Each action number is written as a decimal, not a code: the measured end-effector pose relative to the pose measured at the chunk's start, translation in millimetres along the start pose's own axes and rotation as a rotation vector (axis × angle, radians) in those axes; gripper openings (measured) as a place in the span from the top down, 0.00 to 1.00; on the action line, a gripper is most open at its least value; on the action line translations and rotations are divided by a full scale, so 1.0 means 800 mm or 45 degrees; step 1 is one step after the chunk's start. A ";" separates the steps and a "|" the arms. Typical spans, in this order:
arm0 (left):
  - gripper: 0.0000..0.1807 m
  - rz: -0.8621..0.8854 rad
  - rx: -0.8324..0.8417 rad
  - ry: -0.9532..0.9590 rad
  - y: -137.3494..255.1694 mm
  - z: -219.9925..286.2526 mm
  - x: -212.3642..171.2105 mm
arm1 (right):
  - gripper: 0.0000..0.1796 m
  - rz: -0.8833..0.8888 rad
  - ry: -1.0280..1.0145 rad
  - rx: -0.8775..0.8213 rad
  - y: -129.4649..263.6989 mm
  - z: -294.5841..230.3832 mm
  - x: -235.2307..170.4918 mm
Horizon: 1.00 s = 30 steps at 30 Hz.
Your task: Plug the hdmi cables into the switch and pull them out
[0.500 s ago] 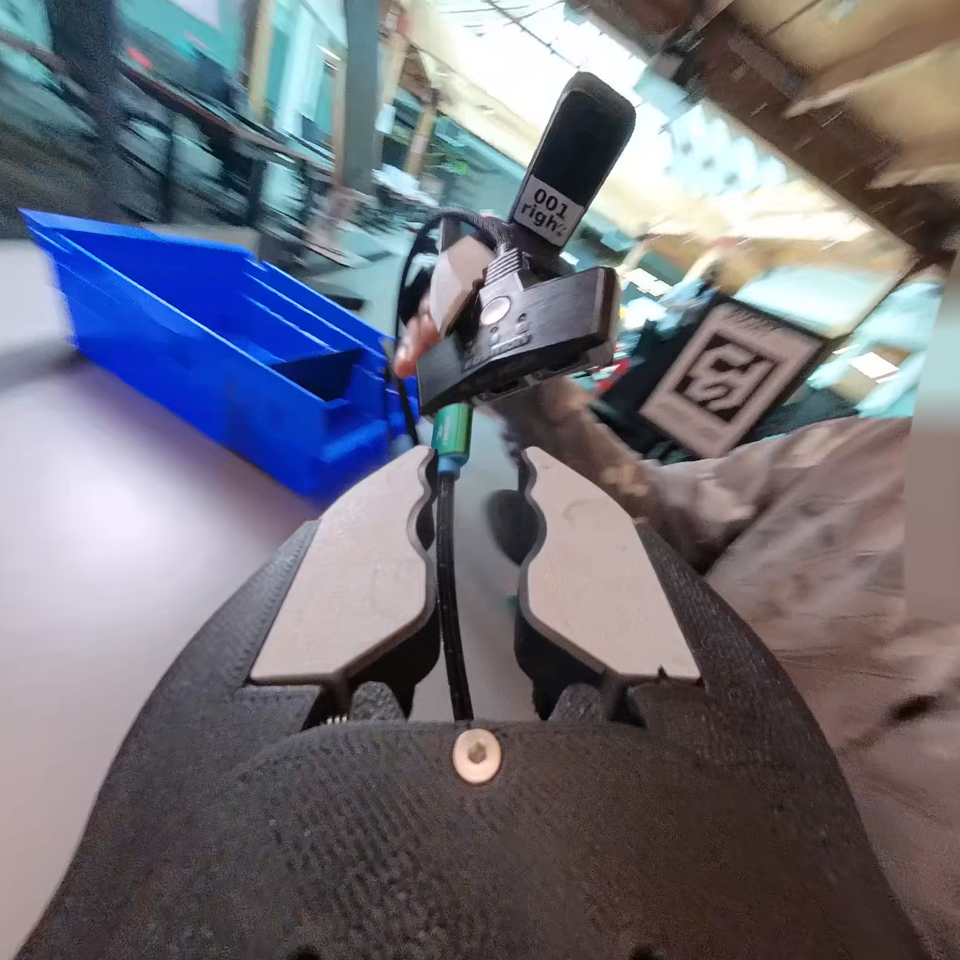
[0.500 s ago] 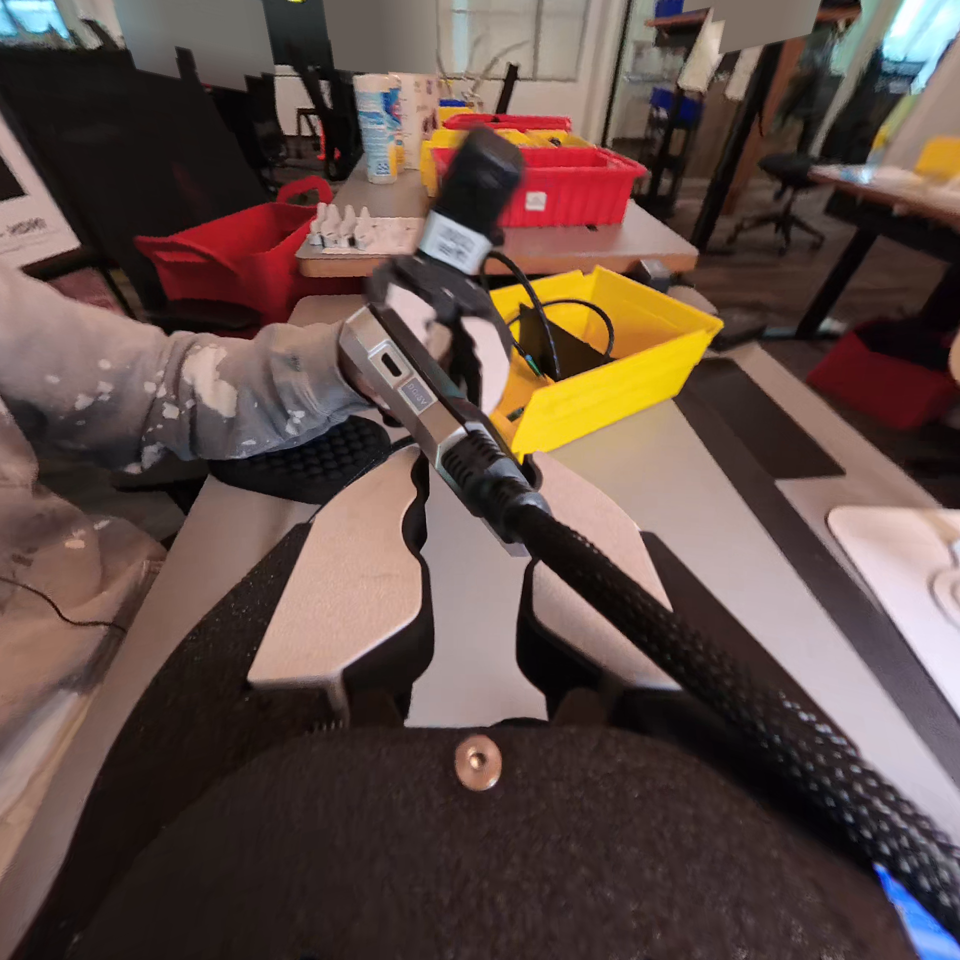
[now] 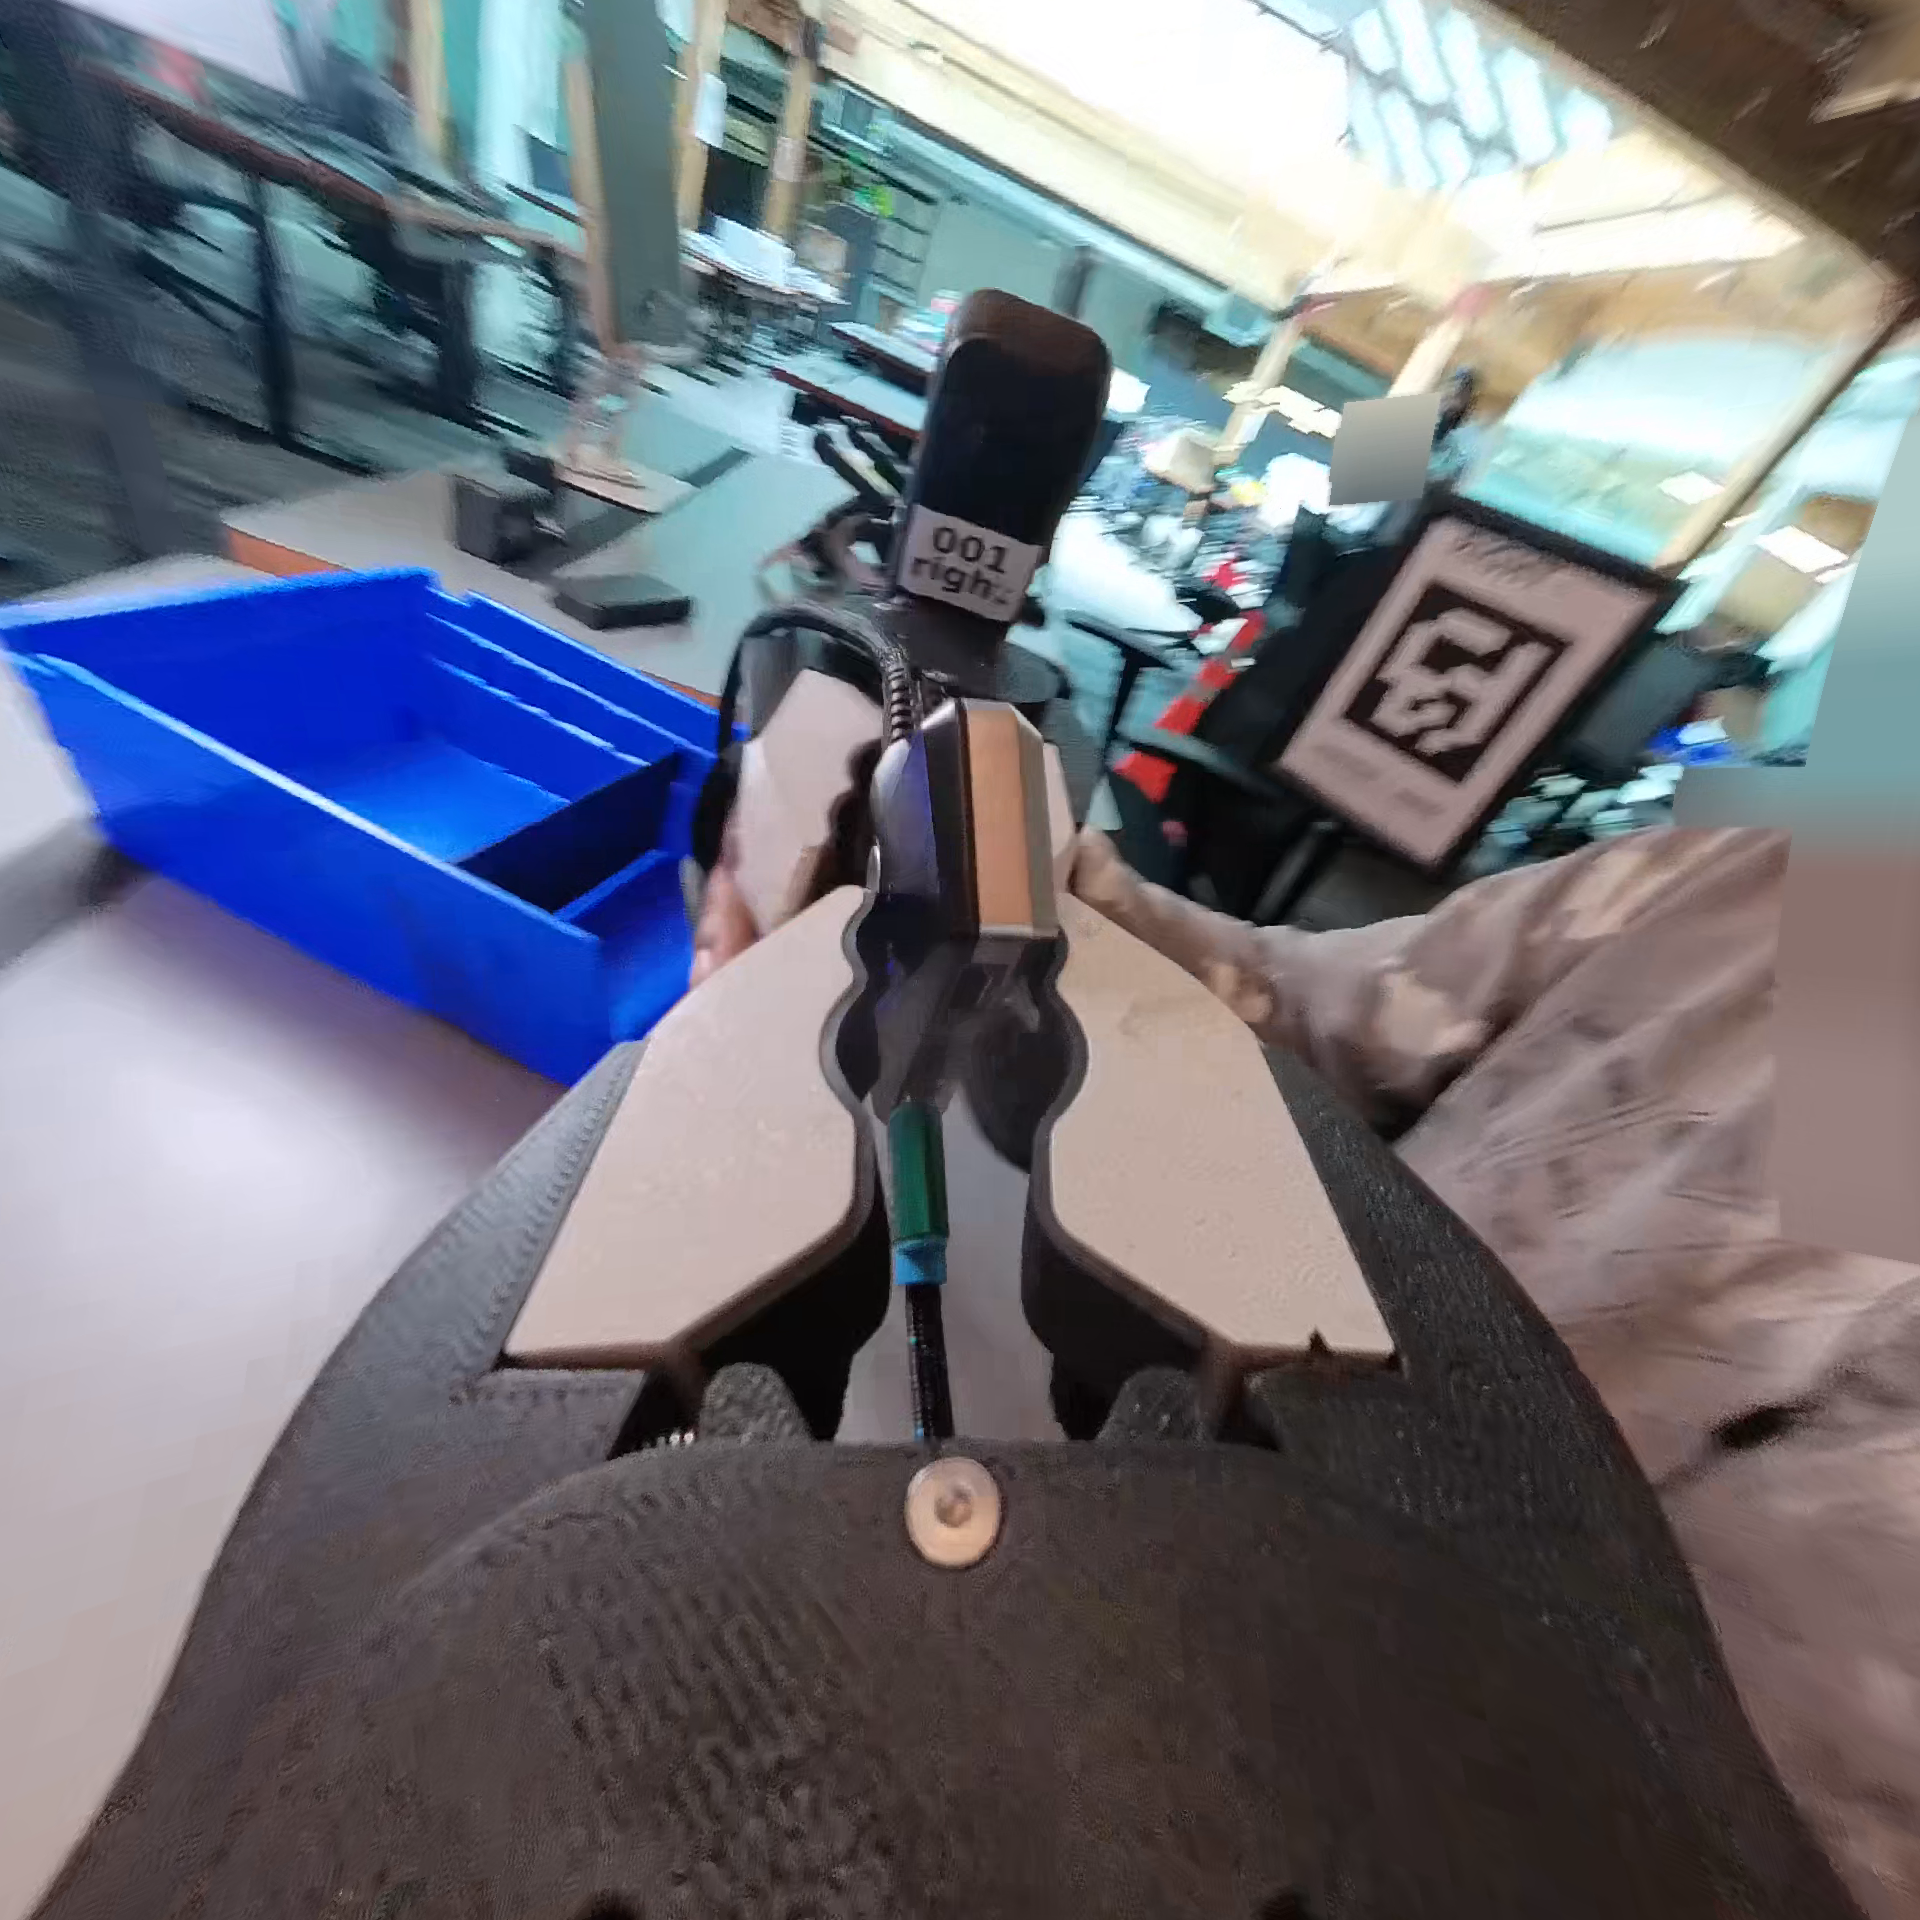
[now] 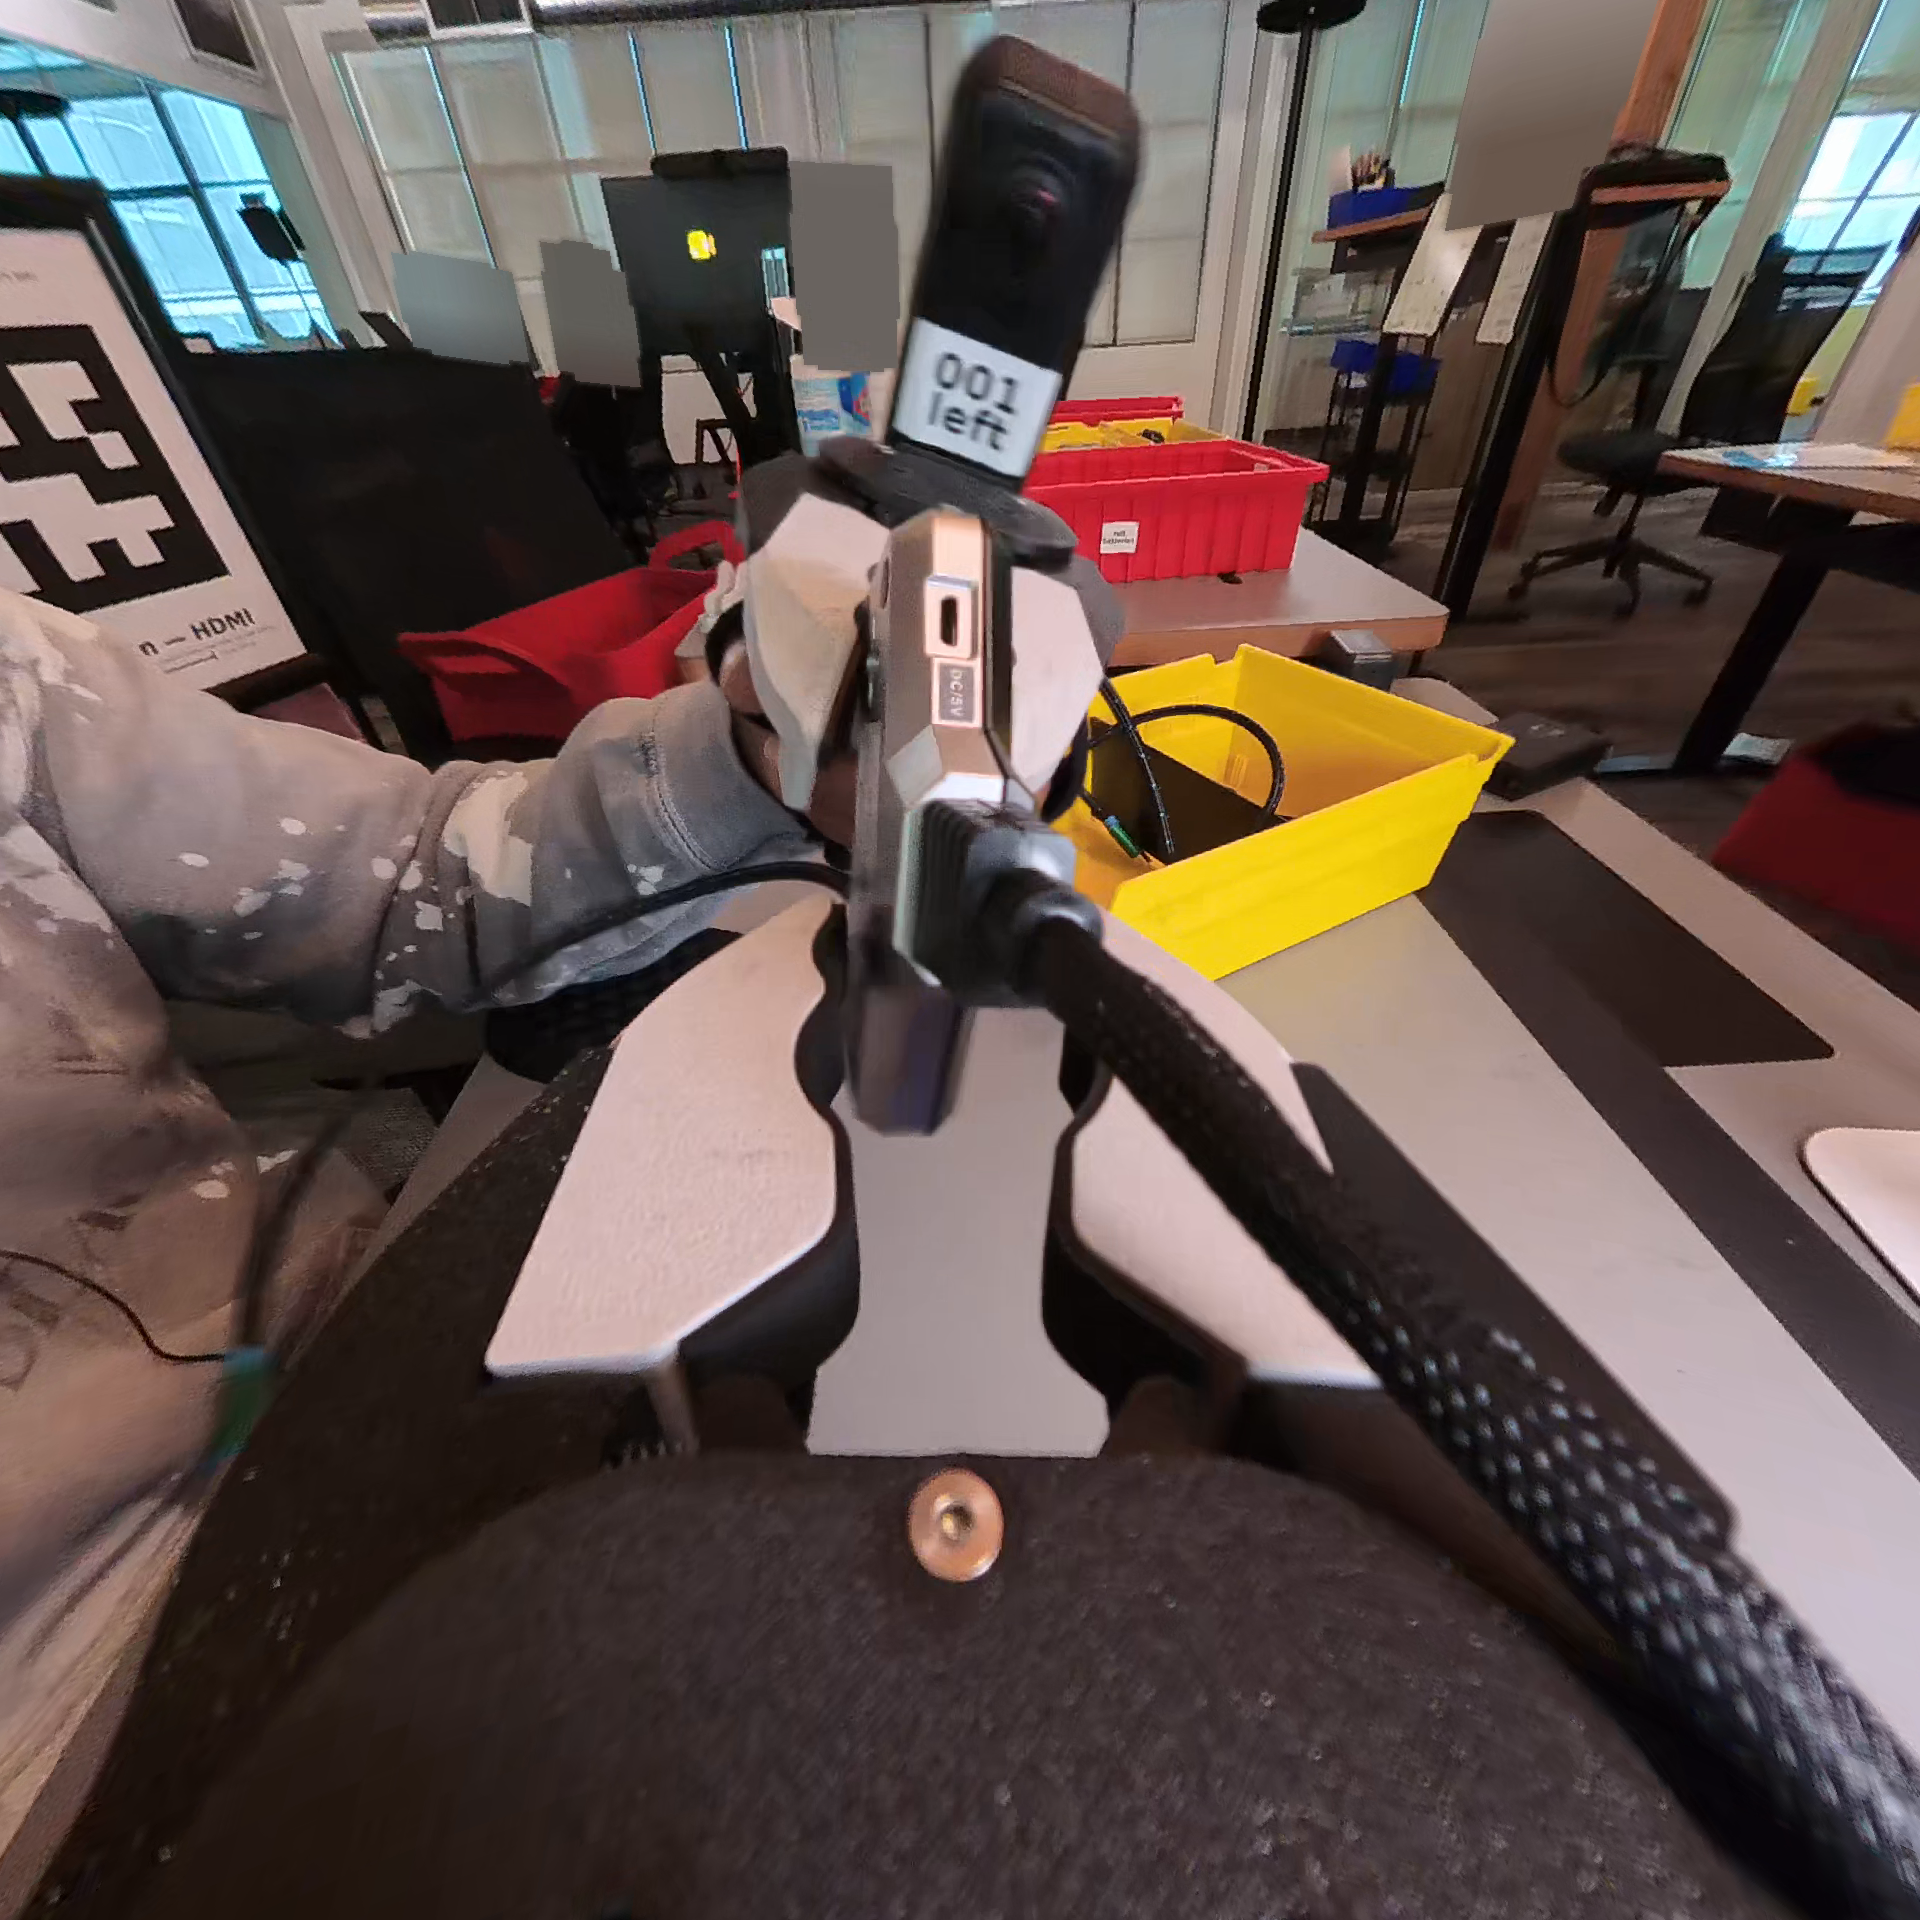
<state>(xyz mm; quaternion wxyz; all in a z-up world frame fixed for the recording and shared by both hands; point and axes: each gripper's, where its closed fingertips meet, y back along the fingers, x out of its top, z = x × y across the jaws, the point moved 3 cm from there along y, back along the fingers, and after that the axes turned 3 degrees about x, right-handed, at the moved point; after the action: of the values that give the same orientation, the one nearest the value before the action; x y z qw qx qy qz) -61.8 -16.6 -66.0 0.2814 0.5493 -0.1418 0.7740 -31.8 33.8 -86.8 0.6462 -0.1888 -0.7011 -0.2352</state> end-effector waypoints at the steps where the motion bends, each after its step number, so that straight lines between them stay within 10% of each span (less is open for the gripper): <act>1: 0.85 0.008 -0.071 0.077 -0.003 0.000 0.001 | 0.78 -0.005 -0.009 0.006 0.000 -0.001 0.000; 10: 0.84 0.055 -0.081 0.162 -0.002 -0.020 -0.006 | 0.86 -0.001 -0.137 0.018 -0.007 0.010 -0.010; 17: 0.80 0.033 0.556 -0.184 0.125 -0.043 0.035 | 0.86 0.141 -0.080 -0.080 0.038 0.017 0.022; 30: 0.84 -1.687 1.368 -0.542 0.266 -0.144 -0.081 | 0.86 0.239 -0.067 -0.148 0.087 0.016 0.045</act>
<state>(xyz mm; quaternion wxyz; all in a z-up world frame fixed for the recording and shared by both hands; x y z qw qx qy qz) -261.0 -144.6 -148.3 0.3437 0.7095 0.5402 0.2944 -6.2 96.6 -45.4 0.6345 -0.2968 -0.6824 -0.2090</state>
